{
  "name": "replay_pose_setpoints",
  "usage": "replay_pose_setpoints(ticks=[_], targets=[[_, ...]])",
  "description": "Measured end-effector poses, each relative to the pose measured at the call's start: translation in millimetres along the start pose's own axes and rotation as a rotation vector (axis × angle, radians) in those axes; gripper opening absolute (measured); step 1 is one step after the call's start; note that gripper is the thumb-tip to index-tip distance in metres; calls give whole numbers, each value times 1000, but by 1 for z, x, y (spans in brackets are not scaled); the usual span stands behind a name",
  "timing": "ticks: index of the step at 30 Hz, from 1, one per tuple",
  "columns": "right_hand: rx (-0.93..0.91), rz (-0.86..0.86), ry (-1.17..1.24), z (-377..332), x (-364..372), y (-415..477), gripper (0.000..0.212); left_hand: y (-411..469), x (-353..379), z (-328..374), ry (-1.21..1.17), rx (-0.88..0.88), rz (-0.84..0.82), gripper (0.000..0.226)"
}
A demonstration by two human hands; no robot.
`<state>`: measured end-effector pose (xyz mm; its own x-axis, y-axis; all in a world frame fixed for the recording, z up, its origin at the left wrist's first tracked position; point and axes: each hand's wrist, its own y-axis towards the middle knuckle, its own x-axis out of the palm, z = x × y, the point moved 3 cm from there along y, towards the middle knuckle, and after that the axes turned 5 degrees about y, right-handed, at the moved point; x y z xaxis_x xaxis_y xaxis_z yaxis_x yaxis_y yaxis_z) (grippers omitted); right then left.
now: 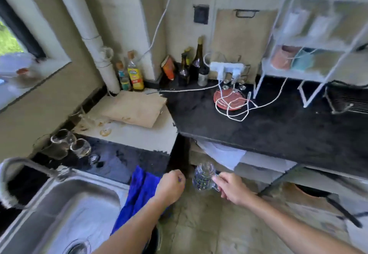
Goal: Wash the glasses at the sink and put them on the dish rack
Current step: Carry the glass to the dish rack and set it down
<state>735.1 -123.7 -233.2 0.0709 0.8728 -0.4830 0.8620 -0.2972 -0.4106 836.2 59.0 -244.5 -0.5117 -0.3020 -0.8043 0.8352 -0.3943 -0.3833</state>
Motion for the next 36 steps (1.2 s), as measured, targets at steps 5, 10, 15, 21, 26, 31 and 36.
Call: replay_pose_setpoints(ticks=[5, 10, 15, 21, 26, 31, 36], targets=[[73, 201, 1, 103, -120, -29, 40, 18, 69, 149, 14, 170, -115, 22], [146, 373, 31, 174, -237, -63, 40, 29, 124, 284, 73, 315, -186, 21], [215, 535, 65, 217, -326, -69, 42, 56, 151, 381, 151, 459, -179, 27], [246, 732, 167, 269, -430, -31, 44, 121, 160, 507, 151, 654, -203, 21], [328, 855, 176, 284, -525, -3, 43, 171, 155, 629, 140, 809, -164, 21], [408, 938, 155, 311, -608, 21, 44, 201, 155, 743, 190, 996, -35, 21], [384, 955, 168, 335, -681, 50, 42, 238, 163, 821, 164, 1164, 239, 23]])
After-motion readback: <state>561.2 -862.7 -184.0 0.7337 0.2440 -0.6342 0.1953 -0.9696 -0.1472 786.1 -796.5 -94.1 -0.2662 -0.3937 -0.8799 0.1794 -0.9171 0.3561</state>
